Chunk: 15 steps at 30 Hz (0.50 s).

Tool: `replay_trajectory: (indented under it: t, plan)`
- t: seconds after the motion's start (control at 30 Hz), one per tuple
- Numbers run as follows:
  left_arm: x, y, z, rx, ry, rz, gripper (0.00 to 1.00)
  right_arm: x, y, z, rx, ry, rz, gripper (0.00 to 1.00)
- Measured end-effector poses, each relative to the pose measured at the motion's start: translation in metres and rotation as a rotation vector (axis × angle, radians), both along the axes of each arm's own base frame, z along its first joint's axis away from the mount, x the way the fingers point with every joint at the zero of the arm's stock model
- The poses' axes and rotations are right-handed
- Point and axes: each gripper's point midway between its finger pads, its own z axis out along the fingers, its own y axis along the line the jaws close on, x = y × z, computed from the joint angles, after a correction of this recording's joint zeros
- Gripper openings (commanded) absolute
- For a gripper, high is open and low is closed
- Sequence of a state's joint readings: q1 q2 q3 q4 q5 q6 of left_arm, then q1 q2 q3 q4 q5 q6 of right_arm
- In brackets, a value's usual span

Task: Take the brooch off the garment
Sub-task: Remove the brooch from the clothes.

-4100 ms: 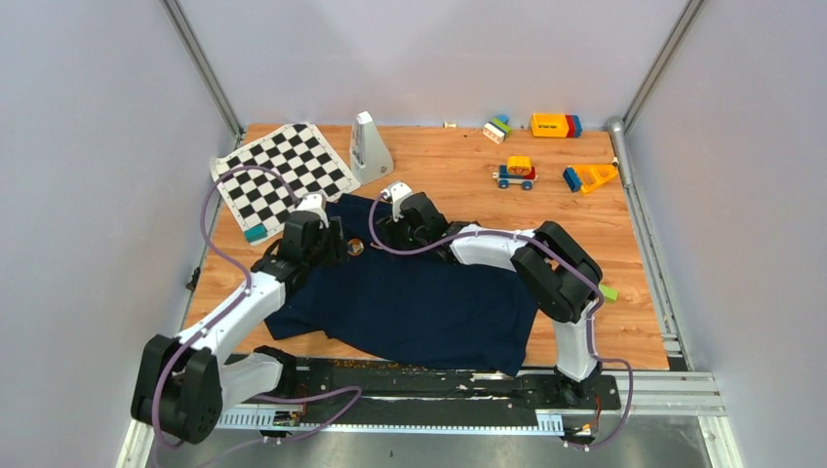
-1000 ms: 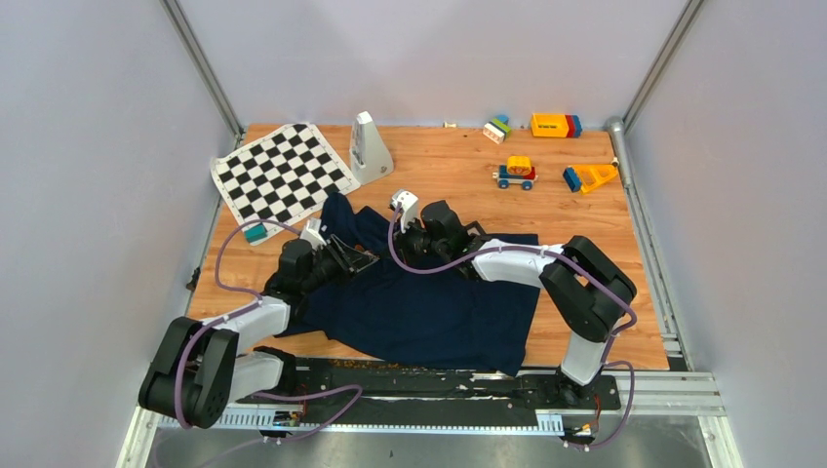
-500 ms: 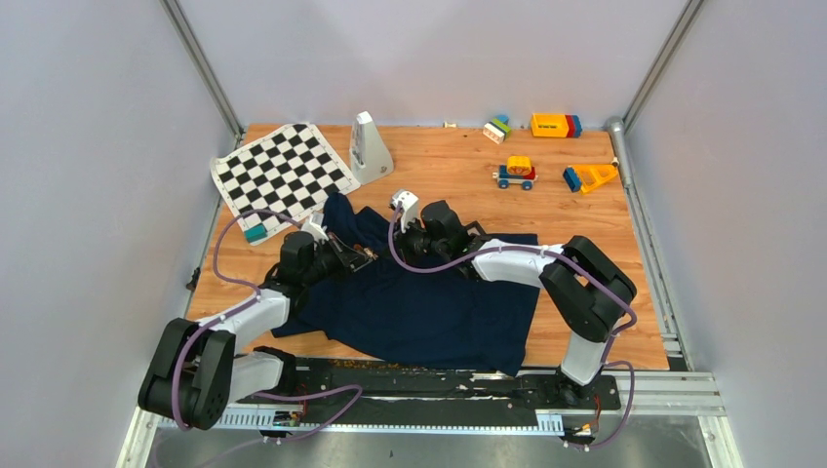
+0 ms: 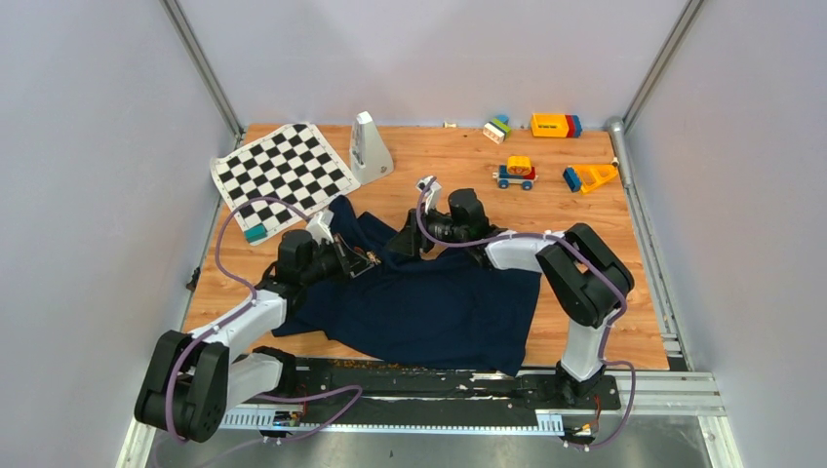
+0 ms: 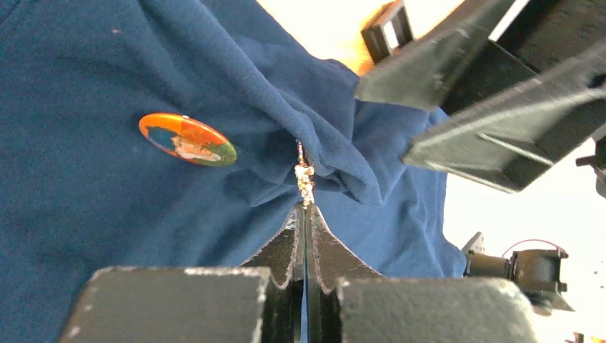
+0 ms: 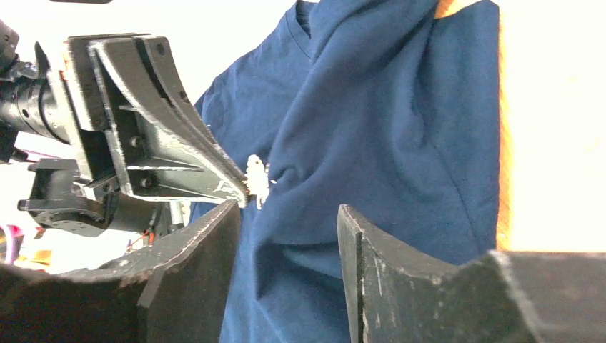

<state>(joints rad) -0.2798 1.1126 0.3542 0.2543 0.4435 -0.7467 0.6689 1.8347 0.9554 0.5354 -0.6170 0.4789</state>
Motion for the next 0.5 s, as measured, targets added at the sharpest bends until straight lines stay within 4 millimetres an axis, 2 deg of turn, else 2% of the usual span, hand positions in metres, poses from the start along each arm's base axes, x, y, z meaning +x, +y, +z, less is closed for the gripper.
replay_trajectory:
  t: [0.13, 0.3, 0.4, 0.5]
  plan:
    - [-0.004, -0.006, 0.013, -0.026, -0.046, -0.054, 0.00, 0.001, -0.004, -0.009, 0.023, 0.081, 0.016, 0.60]
    - [-0.008, -0.014, 0.030, -0.067, -0.105, -0.107, 0.00, -0.010, -0.001, -0.019, 0.034, 0.154, 0.069, 0.56]
    - [-0.011, -0.018, 0.035, -0.088, -0.129, -0.140, 0.00, -0.017, 0.003, -0.017, 0.056, 0.178, 0.109, 0.53]
    - [-0.014, -0.020, 0.037, -0.100, -0.138, -0.160, 0.00, -0.020, 0.004, -0.012, 0.078, 0.189, 0.133, 0.54]
